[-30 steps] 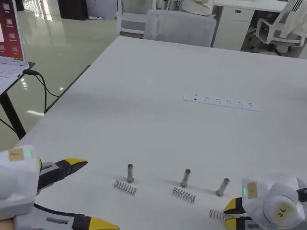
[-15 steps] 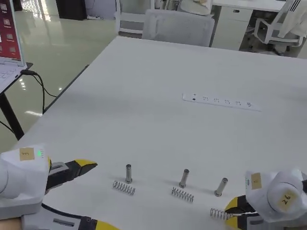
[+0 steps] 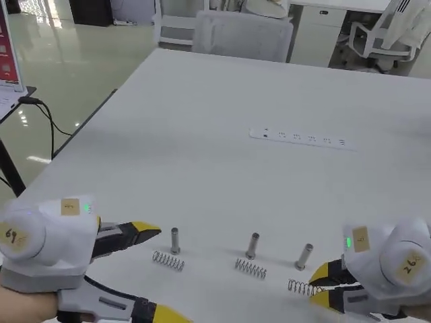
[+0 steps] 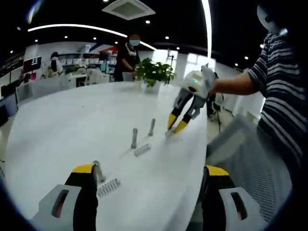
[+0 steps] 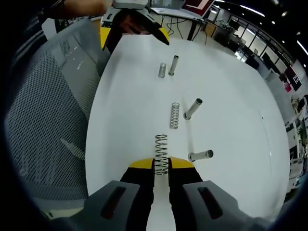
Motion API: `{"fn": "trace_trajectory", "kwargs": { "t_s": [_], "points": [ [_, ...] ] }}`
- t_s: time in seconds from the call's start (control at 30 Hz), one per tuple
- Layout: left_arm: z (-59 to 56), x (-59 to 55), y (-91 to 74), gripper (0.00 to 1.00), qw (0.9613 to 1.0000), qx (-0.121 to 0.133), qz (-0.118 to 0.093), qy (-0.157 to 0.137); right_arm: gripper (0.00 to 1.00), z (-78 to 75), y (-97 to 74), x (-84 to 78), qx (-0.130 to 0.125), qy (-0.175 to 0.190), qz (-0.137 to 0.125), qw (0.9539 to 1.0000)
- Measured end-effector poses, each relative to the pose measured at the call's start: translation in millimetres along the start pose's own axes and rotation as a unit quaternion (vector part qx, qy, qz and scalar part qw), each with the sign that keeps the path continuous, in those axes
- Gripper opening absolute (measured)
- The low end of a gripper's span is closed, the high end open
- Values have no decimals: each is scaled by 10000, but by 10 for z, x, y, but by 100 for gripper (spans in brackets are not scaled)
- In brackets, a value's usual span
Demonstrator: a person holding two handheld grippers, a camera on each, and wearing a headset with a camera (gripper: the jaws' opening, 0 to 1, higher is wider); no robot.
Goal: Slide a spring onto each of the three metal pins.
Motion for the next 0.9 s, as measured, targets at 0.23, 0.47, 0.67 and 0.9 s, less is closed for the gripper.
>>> {"fn": "trace_trajectory", "kwargs": {
  "t_s": [0.23,0.47,0.67,0.9],
  "points": [
    [-33,57,185,84,9995,-282,36,139,8,31,-34,71,-12,-61,-46,10000],
    [-94,149,399,77,9982,-556,-66,202,8,101,-37,128,45,-121,-63,9999],
    [-192,182,613,68,9960,-840,-43,308,8,115,-29,192,61,-130,-119,9998],
    [-272,209,759,60,9937,-1047,-61,395,8,154,-38,266,107,-198,-177,9996]
  ]
}}
Point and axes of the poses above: the centre of the closed fingertips' face, and the gripper's own axes: y roughly forward along the fingers, z roughly to its left, x roughly out of its top, the point moved 6 cm from there along -y, roughly backward along the fingers, and after that the axes turned 7 degrees about y, right-handed, at the moved point
